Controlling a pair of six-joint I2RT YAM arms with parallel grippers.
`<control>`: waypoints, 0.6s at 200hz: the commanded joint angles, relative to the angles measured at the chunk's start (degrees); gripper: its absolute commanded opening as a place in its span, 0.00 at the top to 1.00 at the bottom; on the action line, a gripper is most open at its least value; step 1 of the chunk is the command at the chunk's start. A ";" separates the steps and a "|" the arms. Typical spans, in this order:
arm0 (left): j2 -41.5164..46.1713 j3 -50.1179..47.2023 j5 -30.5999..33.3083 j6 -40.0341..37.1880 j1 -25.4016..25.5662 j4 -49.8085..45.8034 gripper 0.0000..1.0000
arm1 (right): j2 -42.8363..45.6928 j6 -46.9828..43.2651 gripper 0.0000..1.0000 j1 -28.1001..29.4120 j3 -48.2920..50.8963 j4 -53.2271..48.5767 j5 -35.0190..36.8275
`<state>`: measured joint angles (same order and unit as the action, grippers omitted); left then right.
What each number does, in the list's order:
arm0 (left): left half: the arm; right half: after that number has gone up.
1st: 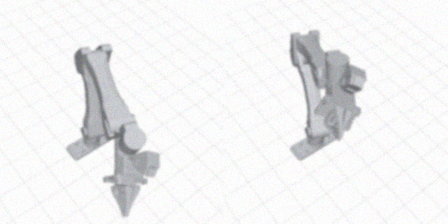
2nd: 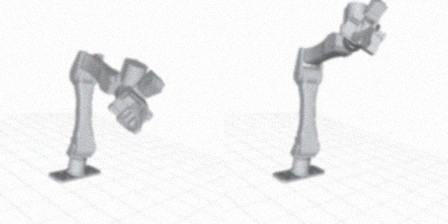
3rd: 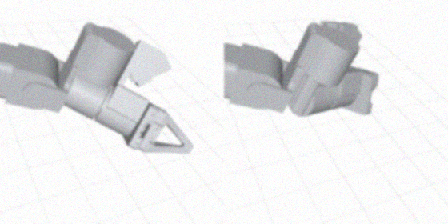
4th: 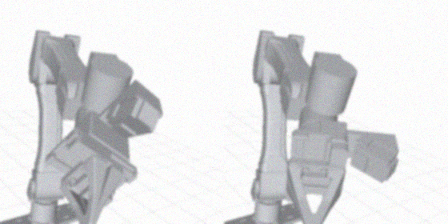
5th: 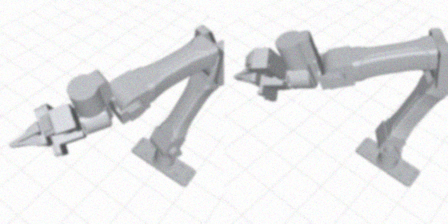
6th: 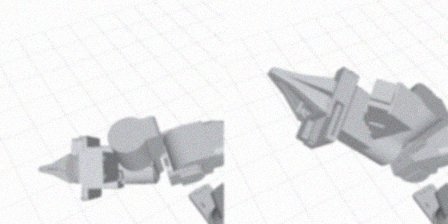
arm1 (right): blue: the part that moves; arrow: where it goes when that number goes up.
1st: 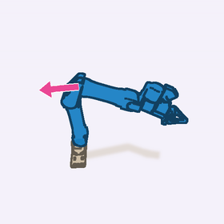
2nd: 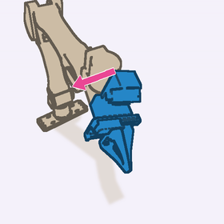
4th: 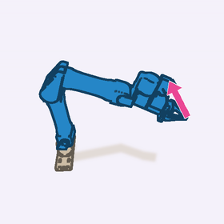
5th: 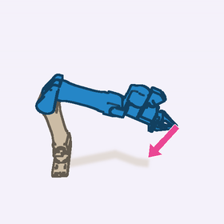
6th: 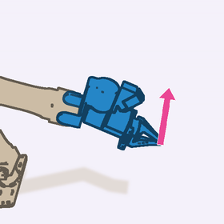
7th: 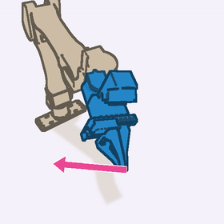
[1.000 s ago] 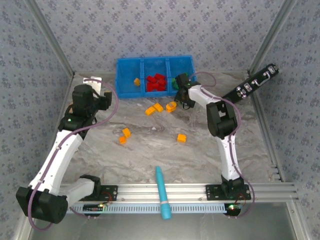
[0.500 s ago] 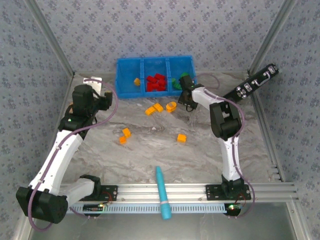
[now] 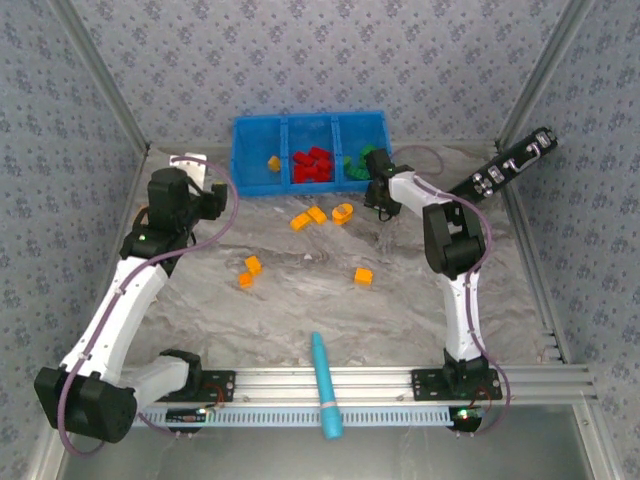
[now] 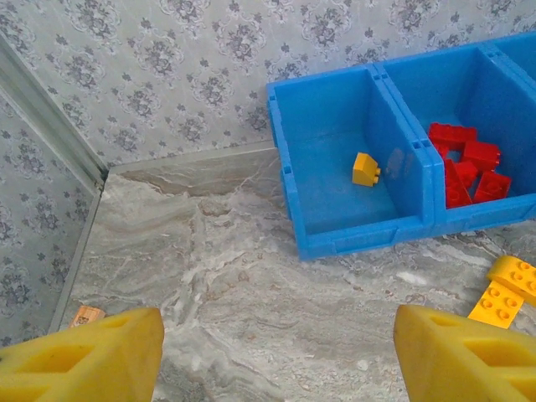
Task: Sort the legos into containers by color
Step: Pick up the lego from the top-center of the table.
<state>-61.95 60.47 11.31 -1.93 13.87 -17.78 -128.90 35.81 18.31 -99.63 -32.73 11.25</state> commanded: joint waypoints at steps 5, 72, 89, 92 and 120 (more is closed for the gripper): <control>-0.27 -0.26 -1.00 -0.29 -0.42 1.62 0.27 | -2.67 -2.29 0.58 -0.90 -1.27 -0.06 1.24; -1.10 -0.53 -2.11 -0.65 -0.63 2.00 0.26 | -2.84 -5.70 0.75 -1.47 -0.55 -0.05 -0.39; -1.58 -0.52 -2.41 -0.46 -0.68 2.01 0.27 | -1.79 -6.48 0.77 -1.53 0.65 -0.04 -0.74; -1.58 -0.49 -2.45 -0.40 -0.63 2.01 0.27 | -1.52 -6.66 0.77 -1.56 0.91 -0.10 -0.85; -1.69 -0.61 -2.84 -0.18 -0.68 2.13 0.26 | 3.34 -8.84 0.79 -1.17 4.38 -1.40 -0.79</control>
<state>-63.79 60.14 9.61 -2.11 13.50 -17.74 -128.31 29.91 17.58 -98.78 -32.95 10.72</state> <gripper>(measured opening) 0.735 0.267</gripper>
